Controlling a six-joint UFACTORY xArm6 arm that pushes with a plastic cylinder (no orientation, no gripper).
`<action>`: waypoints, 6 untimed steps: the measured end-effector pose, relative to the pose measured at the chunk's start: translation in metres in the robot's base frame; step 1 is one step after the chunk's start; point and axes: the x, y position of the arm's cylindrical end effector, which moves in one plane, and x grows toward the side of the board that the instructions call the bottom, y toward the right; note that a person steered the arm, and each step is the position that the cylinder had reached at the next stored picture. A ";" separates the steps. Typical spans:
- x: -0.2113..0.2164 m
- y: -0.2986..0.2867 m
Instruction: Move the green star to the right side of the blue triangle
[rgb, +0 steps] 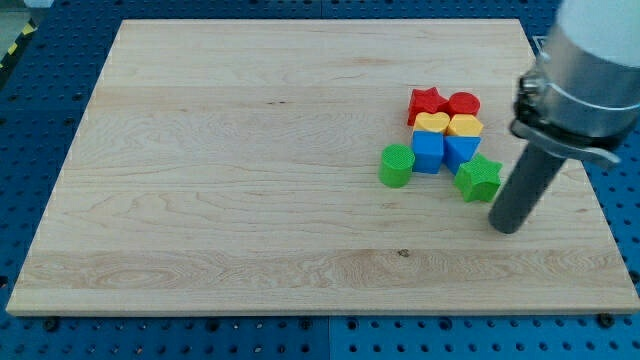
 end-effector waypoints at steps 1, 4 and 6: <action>-0.001 0.022; -0.035 -0.044; -0.038 -0.013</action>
